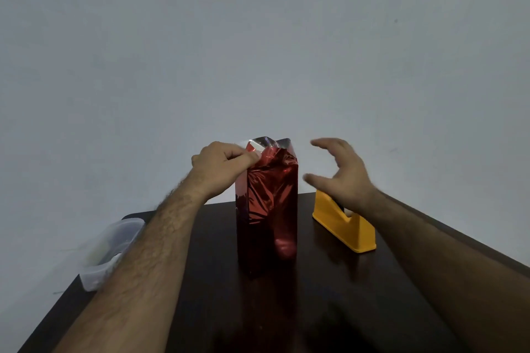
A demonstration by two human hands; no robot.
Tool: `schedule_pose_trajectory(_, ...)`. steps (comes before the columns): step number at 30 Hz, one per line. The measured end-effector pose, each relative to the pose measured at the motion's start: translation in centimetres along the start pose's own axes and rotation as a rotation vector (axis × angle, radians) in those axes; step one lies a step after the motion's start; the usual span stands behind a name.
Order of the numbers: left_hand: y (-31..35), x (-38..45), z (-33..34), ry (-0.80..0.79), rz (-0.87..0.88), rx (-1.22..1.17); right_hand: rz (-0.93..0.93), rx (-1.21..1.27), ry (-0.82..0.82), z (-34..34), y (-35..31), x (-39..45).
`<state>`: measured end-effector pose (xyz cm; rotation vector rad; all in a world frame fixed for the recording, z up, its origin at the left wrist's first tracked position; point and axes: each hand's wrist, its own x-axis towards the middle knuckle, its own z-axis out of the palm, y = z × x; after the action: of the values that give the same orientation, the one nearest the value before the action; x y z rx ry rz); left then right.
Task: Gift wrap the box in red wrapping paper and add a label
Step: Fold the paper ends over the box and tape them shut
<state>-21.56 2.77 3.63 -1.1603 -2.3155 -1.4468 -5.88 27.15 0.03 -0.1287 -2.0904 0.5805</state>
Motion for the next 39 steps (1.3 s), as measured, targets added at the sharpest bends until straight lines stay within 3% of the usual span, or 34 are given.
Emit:
schedule_pose_trajectory(3, -0.2, 0.0, -0.2, -0.020, -0.004, -0.108, -0.216, -0.007, -0.212, 1.6, -4.6, 1.7)
schedule_pose_trajectory(7, -0.2, 0.0, -0.3, -0.053, 0.008, -0.236, -0.307, -0.049, -0.264, 3.4, -7.5, 4.1)
schedule_pose_trajectory(10, -0.3, -0.1, -0.2, -0.058, 0.021, -0.288, -0.256, 0.004, -0.283, 3.5, -8.3, 5.5)
schedule_pose_trajectory(15, -1.2, 0.3, 0.1, 0.216, 0.187, -0.264, -0.276, -0.037, -0.286, 3.3, -8.8, 5.6)
schedule_pose_trajectory(22, -1.6, 0.3, 0.3, 0.048, 0.181, -0.290, -0.233, 0.137, -0.215, 3.6, -8.5, 4.7)
schedule_pose_trajectory(32, -1.2, -0.3, -0.2, -0.040, 0.163, -0.407, -0.164, 0.281, -0.214, 2.7, -8.4, 4.7)
schedule_pose_trajectory(37, -2.5, -0.3, 0.3, 0.090, 0.304, -0.289, -0.120, 0.240, -0.178, 3.1, -7.8, 4.8)
schedule_pose_trajectory(39, -2.6, -0.2, 0.6, 0.068, 0.333, -0.289, -0.100, 0.260, -0.164, 3.3, -7.8, 4.8)
